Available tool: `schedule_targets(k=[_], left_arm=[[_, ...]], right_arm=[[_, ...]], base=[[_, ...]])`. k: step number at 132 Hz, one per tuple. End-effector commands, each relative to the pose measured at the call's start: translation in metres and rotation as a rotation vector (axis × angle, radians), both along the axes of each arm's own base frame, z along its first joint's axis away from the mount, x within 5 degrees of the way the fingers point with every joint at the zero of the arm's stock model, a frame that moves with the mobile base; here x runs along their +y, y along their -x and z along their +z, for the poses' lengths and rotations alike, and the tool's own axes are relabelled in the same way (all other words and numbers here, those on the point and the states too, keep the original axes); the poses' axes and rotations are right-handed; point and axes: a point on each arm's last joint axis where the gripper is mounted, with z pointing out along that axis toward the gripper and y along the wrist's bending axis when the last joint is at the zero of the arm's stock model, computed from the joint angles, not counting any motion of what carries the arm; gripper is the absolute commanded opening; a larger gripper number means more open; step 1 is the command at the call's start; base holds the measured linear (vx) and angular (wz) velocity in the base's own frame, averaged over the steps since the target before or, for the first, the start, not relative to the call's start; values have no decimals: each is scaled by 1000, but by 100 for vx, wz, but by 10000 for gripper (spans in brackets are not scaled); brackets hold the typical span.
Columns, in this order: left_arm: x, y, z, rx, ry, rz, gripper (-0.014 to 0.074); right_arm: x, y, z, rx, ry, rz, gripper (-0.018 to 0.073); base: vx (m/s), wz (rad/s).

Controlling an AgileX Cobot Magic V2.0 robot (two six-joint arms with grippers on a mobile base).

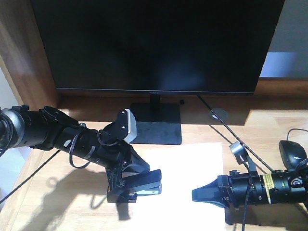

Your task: Grab stapler and paper to desk for stapling

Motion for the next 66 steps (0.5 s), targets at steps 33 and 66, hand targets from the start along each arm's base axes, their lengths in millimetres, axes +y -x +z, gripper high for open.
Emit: schedule_targets(k=[33, 66], left_arm=[[-5, 0, 26, -31, 82, 0, -6], [-5, 0, 26, -31, 82, 0, -6]], right_arm=[[3, -3, 17, -48, -93, 11, -3], [3, -3, 17, -52, -92, 13, -3]], base=[[0, 0], [0, 0]])
